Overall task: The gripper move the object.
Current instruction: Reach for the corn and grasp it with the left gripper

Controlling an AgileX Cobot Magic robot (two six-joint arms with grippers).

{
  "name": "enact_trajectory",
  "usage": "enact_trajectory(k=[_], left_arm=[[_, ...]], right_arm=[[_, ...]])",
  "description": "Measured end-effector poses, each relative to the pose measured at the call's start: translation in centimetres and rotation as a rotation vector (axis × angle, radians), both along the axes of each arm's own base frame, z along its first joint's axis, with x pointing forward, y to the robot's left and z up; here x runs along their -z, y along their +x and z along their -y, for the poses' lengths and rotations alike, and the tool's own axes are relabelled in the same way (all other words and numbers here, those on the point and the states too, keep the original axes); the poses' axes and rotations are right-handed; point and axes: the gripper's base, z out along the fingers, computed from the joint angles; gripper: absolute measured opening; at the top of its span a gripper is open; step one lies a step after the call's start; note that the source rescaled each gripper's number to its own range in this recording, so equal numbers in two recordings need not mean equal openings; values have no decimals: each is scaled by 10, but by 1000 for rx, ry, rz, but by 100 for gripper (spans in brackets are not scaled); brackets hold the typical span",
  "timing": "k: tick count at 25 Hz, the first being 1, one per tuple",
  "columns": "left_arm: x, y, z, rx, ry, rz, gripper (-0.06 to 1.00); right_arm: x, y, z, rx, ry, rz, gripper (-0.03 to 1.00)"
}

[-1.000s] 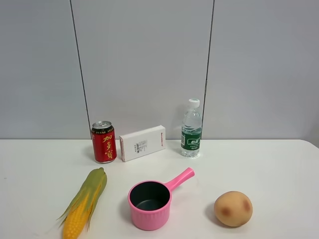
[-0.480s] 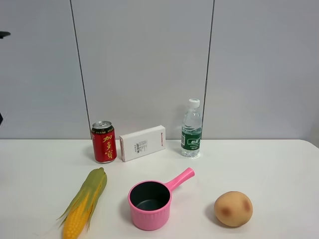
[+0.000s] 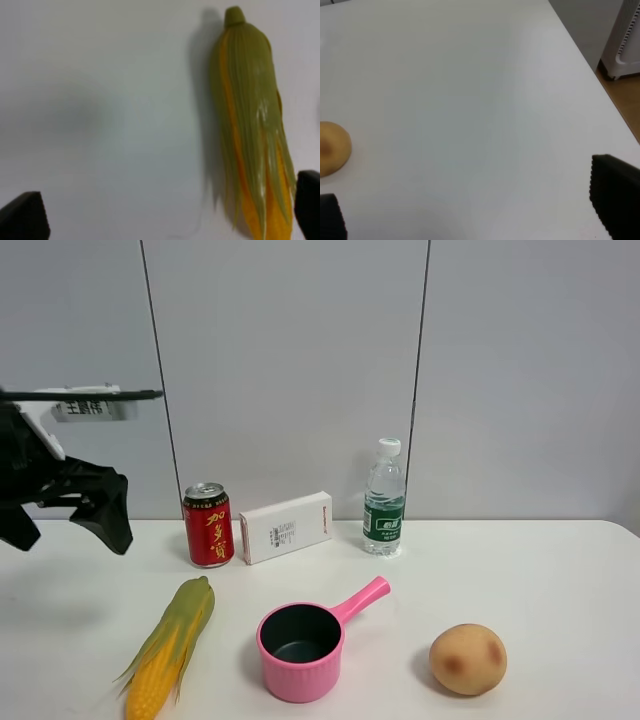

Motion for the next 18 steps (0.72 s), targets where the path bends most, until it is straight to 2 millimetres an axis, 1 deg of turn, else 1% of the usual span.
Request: enact_trajectory(k=[4,6,7,16,18], left_arm=[[23,3,21,62,13,-59,100],[31,4,31,73,6,-69,100],[39,6,39,73,-6,-74,100],[60,8,69,104,-36,-52,100],[67,8,73,111,-32,-65,100]], right_arm=[[0,0,0,0,0,0,100],[0,0,0,0,0,0,100],[0,0,0,0,0,0,100],[0,0,0,0,0,0,100],[0,0,0,0,0,0,100]])
